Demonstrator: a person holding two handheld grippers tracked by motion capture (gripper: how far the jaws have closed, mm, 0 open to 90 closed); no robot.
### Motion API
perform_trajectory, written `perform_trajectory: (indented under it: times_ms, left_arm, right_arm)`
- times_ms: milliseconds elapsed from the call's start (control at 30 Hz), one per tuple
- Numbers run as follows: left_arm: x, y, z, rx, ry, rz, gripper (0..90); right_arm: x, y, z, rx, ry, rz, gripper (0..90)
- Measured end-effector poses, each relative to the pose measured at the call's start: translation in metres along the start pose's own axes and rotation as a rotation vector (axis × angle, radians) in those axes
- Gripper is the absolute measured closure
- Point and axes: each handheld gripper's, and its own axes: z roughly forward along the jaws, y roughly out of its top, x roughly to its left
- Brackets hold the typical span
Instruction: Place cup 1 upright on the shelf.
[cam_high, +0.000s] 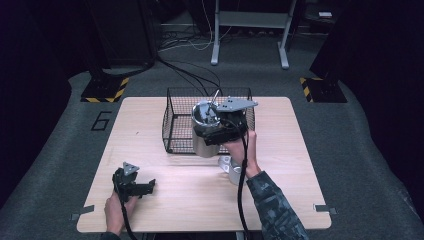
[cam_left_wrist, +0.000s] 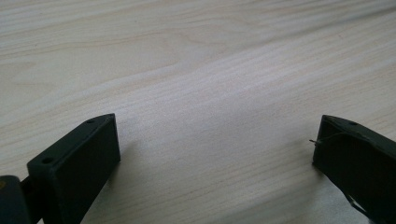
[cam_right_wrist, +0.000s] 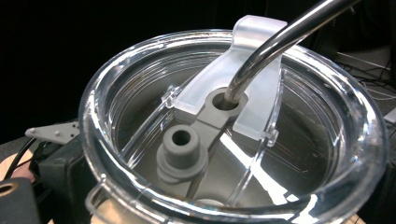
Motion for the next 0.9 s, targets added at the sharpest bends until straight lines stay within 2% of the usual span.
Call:
perform_trajectory:
  times_ms: [500, 900]
  left_arm:
    - [0.0, 0.0, 0.0, -0.005, 0.004, -0.001, 0.3]
    - [0.0, 0.0, 0.0, -0.005, 0.005, 0.0, 0.3]
  right_arm:
    - [-0.015, 0.025, 0.008, -0.009, -0.027, -0.016, 3.4]
    - [-0.03, 0.029, 0.027, 0.019, -0.046, 0.017, 3.4]
